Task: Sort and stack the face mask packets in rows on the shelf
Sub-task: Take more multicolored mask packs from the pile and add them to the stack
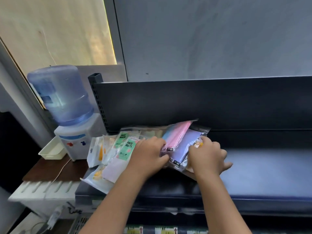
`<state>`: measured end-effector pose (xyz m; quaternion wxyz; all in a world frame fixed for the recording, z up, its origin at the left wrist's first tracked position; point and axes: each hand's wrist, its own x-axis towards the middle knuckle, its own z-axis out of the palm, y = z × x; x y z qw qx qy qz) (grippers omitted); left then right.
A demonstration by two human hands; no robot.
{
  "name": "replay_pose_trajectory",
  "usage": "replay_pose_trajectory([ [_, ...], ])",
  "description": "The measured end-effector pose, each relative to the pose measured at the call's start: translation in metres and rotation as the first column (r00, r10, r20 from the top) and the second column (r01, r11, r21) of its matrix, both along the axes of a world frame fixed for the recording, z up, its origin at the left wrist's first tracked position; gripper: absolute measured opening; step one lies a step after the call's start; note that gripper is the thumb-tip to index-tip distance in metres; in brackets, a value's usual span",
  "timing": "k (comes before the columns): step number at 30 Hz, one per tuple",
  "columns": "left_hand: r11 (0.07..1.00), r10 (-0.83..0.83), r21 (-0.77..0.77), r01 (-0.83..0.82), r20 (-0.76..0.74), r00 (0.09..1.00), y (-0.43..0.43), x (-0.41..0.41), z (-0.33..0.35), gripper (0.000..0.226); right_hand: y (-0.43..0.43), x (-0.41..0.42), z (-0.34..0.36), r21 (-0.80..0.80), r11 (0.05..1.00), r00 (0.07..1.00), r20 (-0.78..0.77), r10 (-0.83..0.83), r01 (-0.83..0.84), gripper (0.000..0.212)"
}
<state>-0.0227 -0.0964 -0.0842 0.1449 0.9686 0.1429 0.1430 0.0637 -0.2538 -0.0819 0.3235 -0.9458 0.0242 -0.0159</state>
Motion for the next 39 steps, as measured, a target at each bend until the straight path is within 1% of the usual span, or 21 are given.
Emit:
replay_pose_trajectory([
  [3,0.998,-0.010,-0.063,0.014,0.054,0.998,0.000,0.001,0.002,0.040,-0.001,0.005,0.002,0.139,0.990,0.998,0.057,0.007,-0.015,0.037],
  [6,0.990,-0.005,-0.141,0.017,0.083,0.997,-0.002,0.000,0.001,0.044,0.001,0.003,0.008,0.407,0.910,0.989,0.144,0.022,-0.080,0.053],
  [7,0.987,-0.008,-0.161,0.021,0.085,0.996,-0.003,0.001,0.000,0.046,0.002,0.004,0.010,0.519,0.849,0.991,0.128,0.040,-0.101,0.056],
  [9,0.977,-0.010,-0.209,0.032,0.105,0.994,-0.006,0.002,-0.001,0.048,0.003,0.004,0.017,0.731,0.680,0.996,0.007,0.084,-0.062,0.064],
  [10,0.971,-0.007,-0.235,0.036,0.120,0.993,-0.007,0.003,-0.001,0.049,0.005,0.006,0.018,0.811,0.585,0.990,-0.084,0.111,0.003,0.063],
  [11,0.966,-0.003,-0.258,0.038,0.133,0.991,-0.007,0.004,-0.002,0.049,0.006,0.007,0.018,0.853,0.518,0.976,-0.159,0.148,0.060,0.050],
  [12,0.961,-0.006,-0.275,0.045,0.141,0.990,-0.007,0.005,-0.003,0.048,0.007,0.007,0.019,0.866,0.490,0.960,-0.211,0.184,0.096,0.029],
  [13,0.954,-0.014,-0.294,0.055,0.140,0.990,-0.006,0.005,-0.005,0.049,0.008,0.005,0.019,0.861,0.496,0.944,-0.249,0.217,0.114,0.016],
  [14,0.945,-0.025,-0.321,0.068,0.137,0.990,-0.006,0.005,-0.005,0.049,0.009,0.004,0.017,0.855,0.506,0.930,-0.272,0.249,0.115,0.015],
  [17,0.906,-0.048,-0.410,0.111,0.160,0.986,-0.010,0.003,-0.002,0.050,0.013,0.003,0.016,0.878,0.466,0.908,-0.280,0.311,0.111,0.026],
  [19,0.878,-0.062,-0.458,0.139,0.181,0.982,-0.012,0.001,0.002,0.052,0.012,0.004,0.018,0.907,0.398,0.897,-0.283,0.339,0.136,0.035],
  [22,0.821,-0.079,-0.543,0.177,0.198,0.977,-0.015,-0.001,0.007,0.051,0.007,0.005,0.017,0.945,0.306,0.916,-0.217,0.337,0.111,0.037],
  [25,0.730,0.092,-0.672,0.129,0.283,0.955,-0.020,0.001,0.009,0.038,0.004,0.006,0.015,0.970,0.224,0.918,-0.171,0.358,0.093,0.035],
  [27,0.700,0.235,-0.712,0.053,0.300,0.924,-0.022,0.005,0.010,0.040,0.000,0.007,0.014,0.982,0.164,0.907,-0.152,0.392,0.093,0.033],
  [28,0.646,0.286,-0.762,0.039,0.288,0.914,-0.022,0.007,0.010,0.051,-0.002,0.007,0.013,0.984,0.153,0.904,-0.142,0.402,0.087,0.032],
  [29,0.550,0.319,-0.834,0.037,0.251,0.914,-0.019,0.010,0.009,0.068,-0.004,0.007,0.012,0.985,0.155,0.906,-0.129,0.403,0.072,0.031],
  [31,0.321,0.349,-0.946,0.051,0.168,0.922,-0.014,0.014,0.009,0.099,-0.010,0.007,0.009,0.988,0.144,0.918,-0.099,0.384,0.046,0.029],
  [32,0.221,0.355,-0.973,0.073,0.150,0.923,-0.010,0.015,0.010,0.106,-0.012,0.007,0.007,0.991,0.128,0.925,-0.091,0.368,0.047,0.028],
  [33,0.140,0.361,-0.985,0.105,0.149,0.921,-0.008,0.014,0.011,0.105,-0.015,0.008,0.005,0.992,0.111,0.933,-0.089,0.348,0.053,0.027],
  [35,0.060,0.378,-0.987,0.149,0.160,0.912,-0.005,0.009,0.017,0.091,-0.021,0.009,0.002,0.993,0.101,0.948,-0.089,0.305,0.061,0.026],
  [39,0.028,0.363,-0.987,0.159,0.158,0.918,-0.004,0.001,0.017,0.058,-0.037,0.016,-0.004,0.990,0.134,0.960,-0.081,0.268,0.047,0.026],
])
